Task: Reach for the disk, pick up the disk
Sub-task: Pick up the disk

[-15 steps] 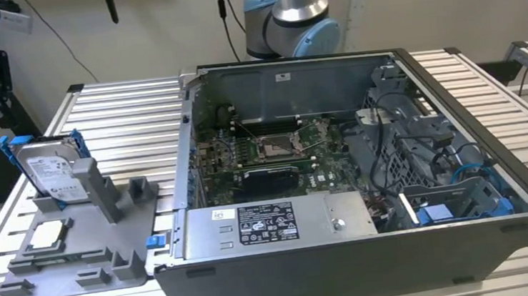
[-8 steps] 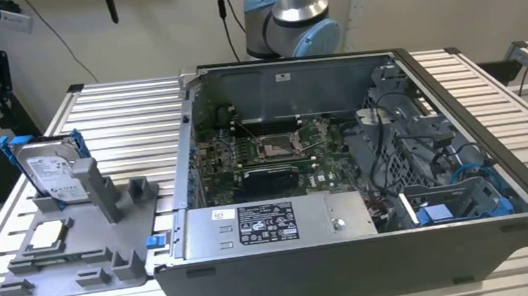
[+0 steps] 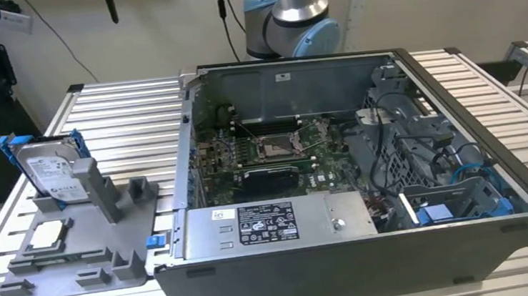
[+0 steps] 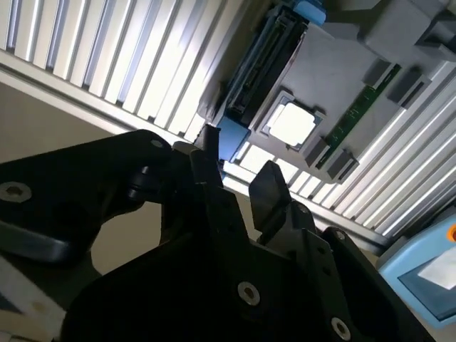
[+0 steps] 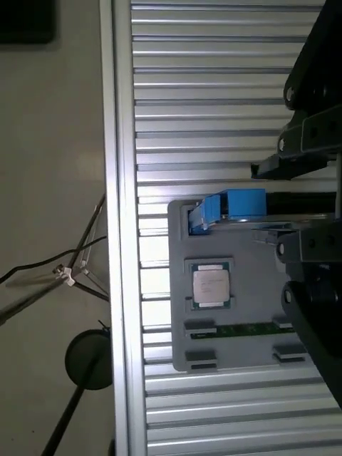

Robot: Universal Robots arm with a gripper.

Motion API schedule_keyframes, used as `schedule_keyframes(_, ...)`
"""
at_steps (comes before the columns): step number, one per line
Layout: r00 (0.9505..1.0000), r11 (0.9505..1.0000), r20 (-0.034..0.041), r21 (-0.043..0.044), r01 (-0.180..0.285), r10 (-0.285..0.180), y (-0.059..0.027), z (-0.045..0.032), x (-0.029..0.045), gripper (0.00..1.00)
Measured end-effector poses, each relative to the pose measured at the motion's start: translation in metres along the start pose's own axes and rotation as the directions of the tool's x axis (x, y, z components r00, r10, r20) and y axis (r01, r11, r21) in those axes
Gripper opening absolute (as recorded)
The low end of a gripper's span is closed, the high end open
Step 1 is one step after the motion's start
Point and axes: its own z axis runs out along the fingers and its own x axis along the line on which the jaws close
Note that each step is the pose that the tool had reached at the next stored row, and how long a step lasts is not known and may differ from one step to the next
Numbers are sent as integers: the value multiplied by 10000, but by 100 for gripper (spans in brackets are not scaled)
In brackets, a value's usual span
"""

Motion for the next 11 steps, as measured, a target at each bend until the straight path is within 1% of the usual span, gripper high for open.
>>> schedule_keyframes(2, 10000, 10000, -6, -1, 0, 0, 0, 0, 0, 100)
schedule_keyframes(4, 10000, 10000, -12, 0, 32, -32, -1, 27, 0, 100)
schedule_keyframes(8, 9998, 9998, -12, 1, 179, -179, -1, 113, 2, 100)
schedule_keyframes(11, 9998, 9998, -12, -1, 200, -200, -1, 180, 3, 100)
